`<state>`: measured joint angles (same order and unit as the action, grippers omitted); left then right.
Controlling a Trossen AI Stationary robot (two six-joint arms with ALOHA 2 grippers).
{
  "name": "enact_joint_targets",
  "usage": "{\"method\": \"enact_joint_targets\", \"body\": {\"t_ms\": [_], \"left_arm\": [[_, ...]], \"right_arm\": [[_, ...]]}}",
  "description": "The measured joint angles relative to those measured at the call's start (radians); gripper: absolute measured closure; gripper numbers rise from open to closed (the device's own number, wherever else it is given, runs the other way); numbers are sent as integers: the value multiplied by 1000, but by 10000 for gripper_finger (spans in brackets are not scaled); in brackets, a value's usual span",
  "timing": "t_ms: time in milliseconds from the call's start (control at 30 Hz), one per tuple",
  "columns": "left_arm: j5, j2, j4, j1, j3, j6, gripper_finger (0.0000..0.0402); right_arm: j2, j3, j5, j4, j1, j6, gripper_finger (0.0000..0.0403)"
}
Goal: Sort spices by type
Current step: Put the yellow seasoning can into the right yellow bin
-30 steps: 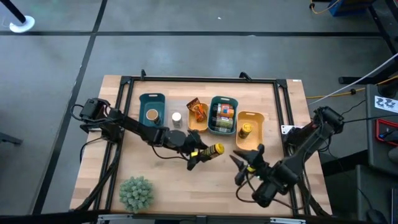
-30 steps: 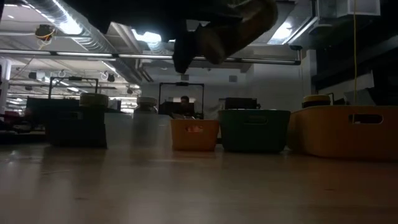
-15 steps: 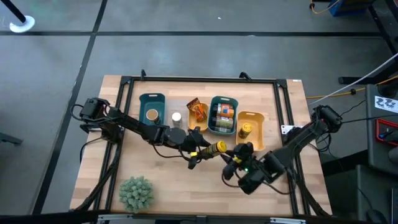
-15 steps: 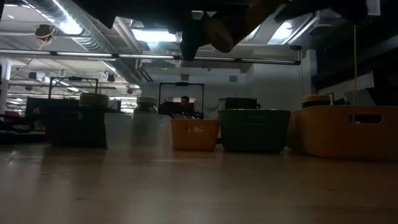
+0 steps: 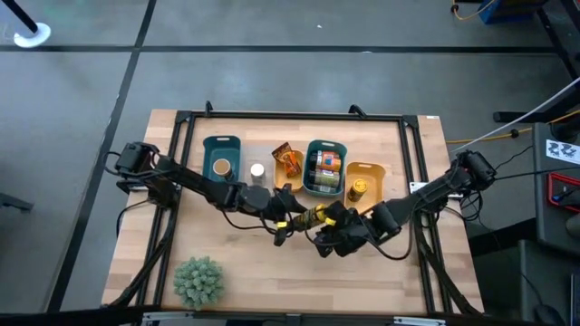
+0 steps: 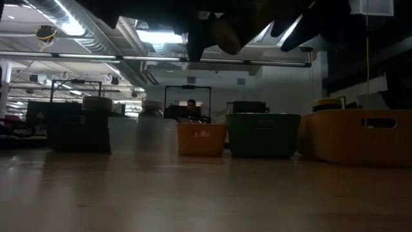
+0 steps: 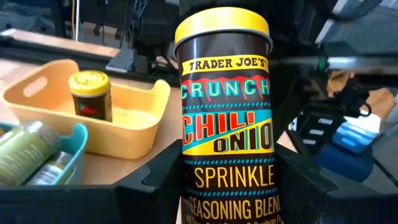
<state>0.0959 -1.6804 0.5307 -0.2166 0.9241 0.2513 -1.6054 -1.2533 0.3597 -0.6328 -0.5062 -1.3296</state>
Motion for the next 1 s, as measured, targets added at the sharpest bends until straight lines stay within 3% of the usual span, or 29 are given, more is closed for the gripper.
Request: {"method": "enact_joint_targets", "body": {"t_ms": [300,700,1000], "left_arm": [[4,111,-100,46,0,-5,215],[22,327,-154,116,0,-117,214],[24,437,-149,137,0,-219,215]], "right_arm": [[53,0,117,-7,-71,253,292],[309,0,509,103,-68,877,292],[344,-1,494,270,23,948,292]]}}
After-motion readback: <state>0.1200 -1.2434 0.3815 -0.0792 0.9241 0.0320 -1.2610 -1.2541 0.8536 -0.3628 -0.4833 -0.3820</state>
